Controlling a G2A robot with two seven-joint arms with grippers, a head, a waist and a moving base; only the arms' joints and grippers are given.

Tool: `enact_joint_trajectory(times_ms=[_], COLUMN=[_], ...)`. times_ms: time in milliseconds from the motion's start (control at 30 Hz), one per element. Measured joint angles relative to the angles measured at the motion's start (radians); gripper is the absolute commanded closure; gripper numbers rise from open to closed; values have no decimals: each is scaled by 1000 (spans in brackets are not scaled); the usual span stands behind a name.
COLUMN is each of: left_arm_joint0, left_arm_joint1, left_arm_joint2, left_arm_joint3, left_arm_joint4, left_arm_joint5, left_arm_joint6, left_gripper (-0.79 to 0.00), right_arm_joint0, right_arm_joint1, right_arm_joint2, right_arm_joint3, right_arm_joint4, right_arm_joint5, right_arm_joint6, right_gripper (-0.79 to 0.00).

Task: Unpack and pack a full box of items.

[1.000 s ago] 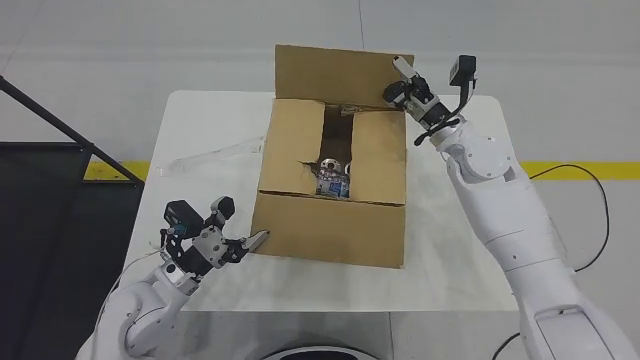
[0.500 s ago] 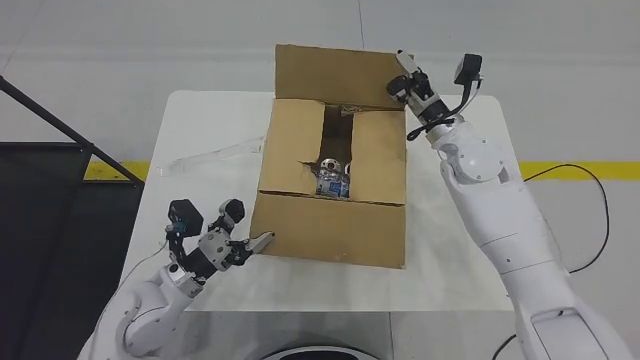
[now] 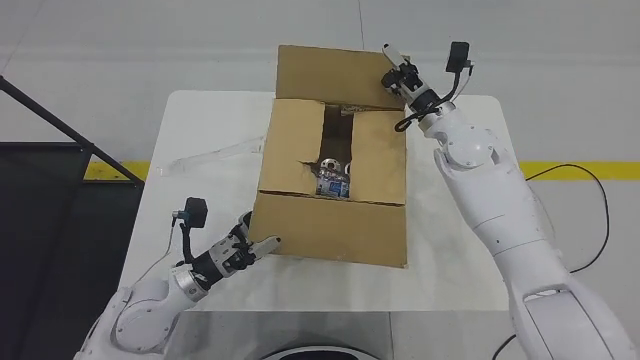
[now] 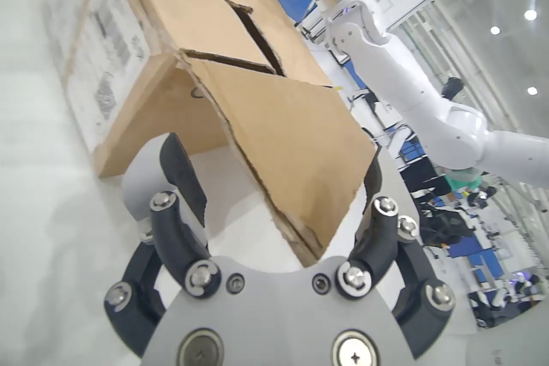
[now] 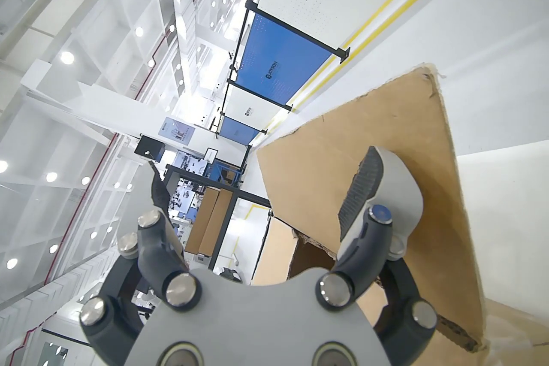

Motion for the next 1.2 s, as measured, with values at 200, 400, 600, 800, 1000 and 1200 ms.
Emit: enact_joint_trajectory(times_ms=[200,400,600,800,1000,1200], left_arm_joint0=[-11,-21,-23,-14,-2,14], left_arm_joint1=[11,17,22,28,33,39], left_arm_joint2=[-4,9,22,23,21,22], left_arm_joint3=[0,5,-2,-11,-11,-15], left_arm_joint4=[-65,-102,-103,-103,-104,-104], left_arm_joint5=[24,52,52,45,37,29], left_arm_joint6=[-91,-129,-139,-138,-137,-134], left_gripper=[-234,0,0,0,-28,-129], right_arm_joint0=[23,40,58,79,102,121], right_arm_joint1=[-16,-28,-41,-53,-67,-85], right_arm_joint2=[-4,-10,-15,-15,-22,-32], right_arm_joint3=[55,91,122,152,182,218], right_arm_joint4=[6,-1,-9,-13,-11,-6], right_arm_joint5=[-22,-35,-32,-27,-13,-5], right_arm_joint6=[15,38,55,67,95,112], right_gripper=[-785,-785,-785,-785,-785,-785])
